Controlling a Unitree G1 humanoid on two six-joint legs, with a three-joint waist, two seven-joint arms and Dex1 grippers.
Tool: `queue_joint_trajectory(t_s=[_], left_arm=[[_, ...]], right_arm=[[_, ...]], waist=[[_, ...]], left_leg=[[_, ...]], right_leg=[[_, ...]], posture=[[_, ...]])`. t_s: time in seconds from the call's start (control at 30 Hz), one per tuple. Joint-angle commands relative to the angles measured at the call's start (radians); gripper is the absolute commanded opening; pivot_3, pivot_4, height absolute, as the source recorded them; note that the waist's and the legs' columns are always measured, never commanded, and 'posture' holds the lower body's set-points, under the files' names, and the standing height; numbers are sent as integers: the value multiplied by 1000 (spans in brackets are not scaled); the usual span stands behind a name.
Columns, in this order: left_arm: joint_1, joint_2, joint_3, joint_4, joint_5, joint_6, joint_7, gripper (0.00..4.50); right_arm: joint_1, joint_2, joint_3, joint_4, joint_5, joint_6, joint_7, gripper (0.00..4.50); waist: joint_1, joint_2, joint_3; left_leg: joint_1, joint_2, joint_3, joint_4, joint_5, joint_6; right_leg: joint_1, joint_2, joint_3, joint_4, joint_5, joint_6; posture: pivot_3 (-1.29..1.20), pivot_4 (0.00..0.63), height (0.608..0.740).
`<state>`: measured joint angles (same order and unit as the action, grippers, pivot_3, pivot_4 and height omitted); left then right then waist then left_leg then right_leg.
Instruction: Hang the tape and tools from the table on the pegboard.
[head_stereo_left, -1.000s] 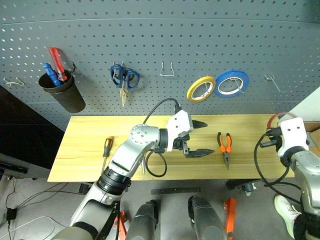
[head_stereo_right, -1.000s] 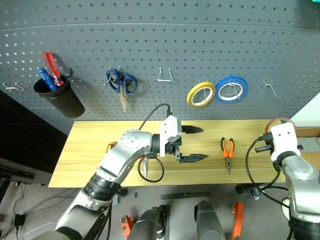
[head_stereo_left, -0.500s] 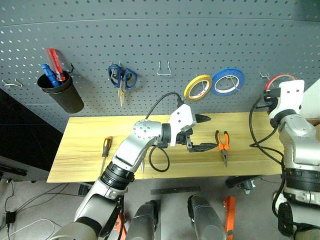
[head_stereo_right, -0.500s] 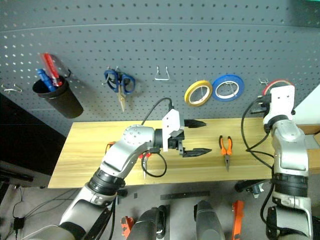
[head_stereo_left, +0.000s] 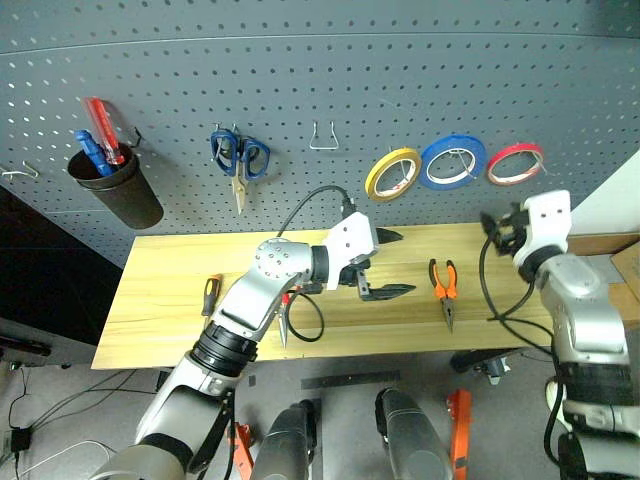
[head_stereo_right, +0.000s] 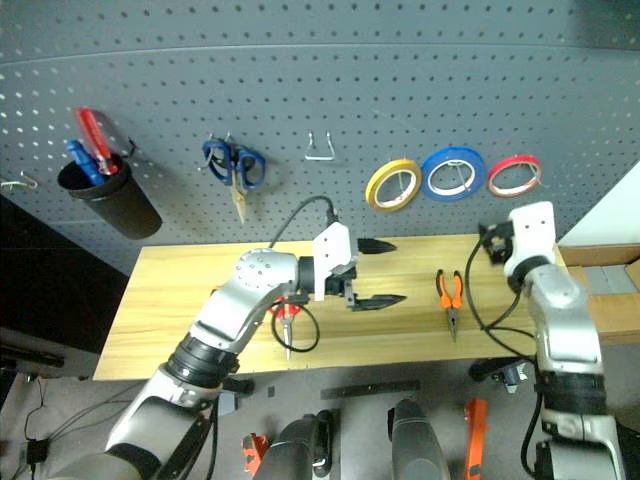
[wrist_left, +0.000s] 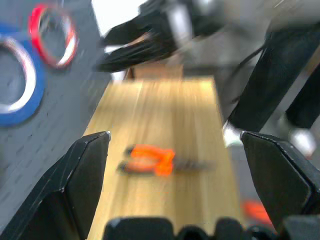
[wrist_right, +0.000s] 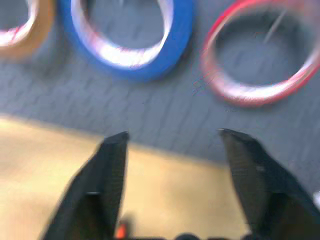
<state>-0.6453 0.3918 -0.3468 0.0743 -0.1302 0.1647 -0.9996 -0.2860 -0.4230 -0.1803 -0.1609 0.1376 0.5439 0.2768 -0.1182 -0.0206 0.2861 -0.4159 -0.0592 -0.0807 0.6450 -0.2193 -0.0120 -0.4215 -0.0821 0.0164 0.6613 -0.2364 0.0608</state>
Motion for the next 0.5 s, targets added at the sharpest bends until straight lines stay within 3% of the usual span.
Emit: queue_joint_trajectory(t_s=[0.03, 0.07, 0.2, 0.5], left_arm=[[11, 45, 0, 33, 39, -83, -38, 4500], [14, 76, -1, 61, 60, -114, -54, 4500], [17, 135, 2, 119, 91, -167, -95, 4500], [33, 166, 24, 138, 101, -182, -112, 4500]], right_arm=[[32, 56, 14, -132, 16, 221, -77, 4094], [33, 107, 14, -135, 14, 303, -124, 4452], [-32, 239, -7, -77, 15, 476, -225, 4486], [-223, 255, -11, 341, -19, 398, -275, 4486]], waist=[[-2, 0, 0], [-2, 0, 0], [-5, -1, 0], [-6, -1, 0]], left_leg=[[0, 0, 0, 0, 0, 0], [0, 0, 0, 0, 0, 0], [1, 1, 0, 1, 1, 0], [0, 0, 1, -1, 2, 1]], right_leg=[[0, 0, 1, 0, 0, 0], [-1, 0, 1, 0, 0, 0], [-1, 1, 1, 0, 3, -2], [-2, 1, 0, -1, 5, -1]], posture=[[-242, 257, 740], [-242, 258, 740], [-239, 259, 740], [-215, 252, 740]])
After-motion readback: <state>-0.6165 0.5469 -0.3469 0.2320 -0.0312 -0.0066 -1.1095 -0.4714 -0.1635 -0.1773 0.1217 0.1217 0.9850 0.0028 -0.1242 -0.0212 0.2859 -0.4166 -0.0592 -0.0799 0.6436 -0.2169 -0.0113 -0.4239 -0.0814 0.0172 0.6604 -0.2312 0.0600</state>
